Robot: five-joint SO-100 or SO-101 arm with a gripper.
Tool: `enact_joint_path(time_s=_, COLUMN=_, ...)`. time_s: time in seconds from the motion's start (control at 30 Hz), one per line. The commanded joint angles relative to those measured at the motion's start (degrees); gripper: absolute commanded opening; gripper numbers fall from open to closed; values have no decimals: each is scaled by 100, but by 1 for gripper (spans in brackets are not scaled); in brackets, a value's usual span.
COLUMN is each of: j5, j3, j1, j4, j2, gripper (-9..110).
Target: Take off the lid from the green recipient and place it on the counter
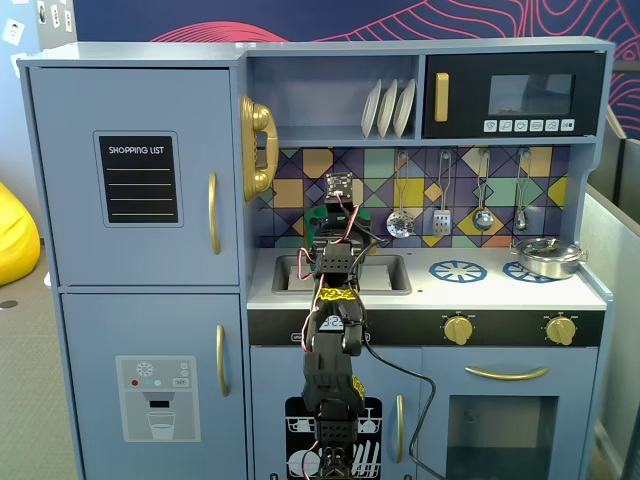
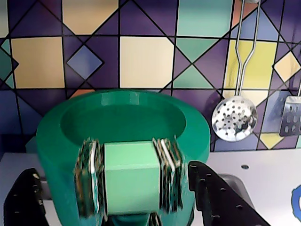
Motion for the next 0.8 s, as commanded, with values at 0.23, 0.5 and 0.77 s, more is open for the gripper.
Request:
enact_joint_path(time_s=0.23, j5=-316, j3=-642, j1=-44, j4=-97, j2=-281, gripper=15)
enact_joint_path(time_s=0.5, j5=-308, j3=-633, j1=-264, j4=-246, j2=-325, gripper=0)
enact_joint_path(time_s=0.77, j5=-527, j3=-1151, j1=-132, j4=-738, j2=-475, gripper=0)
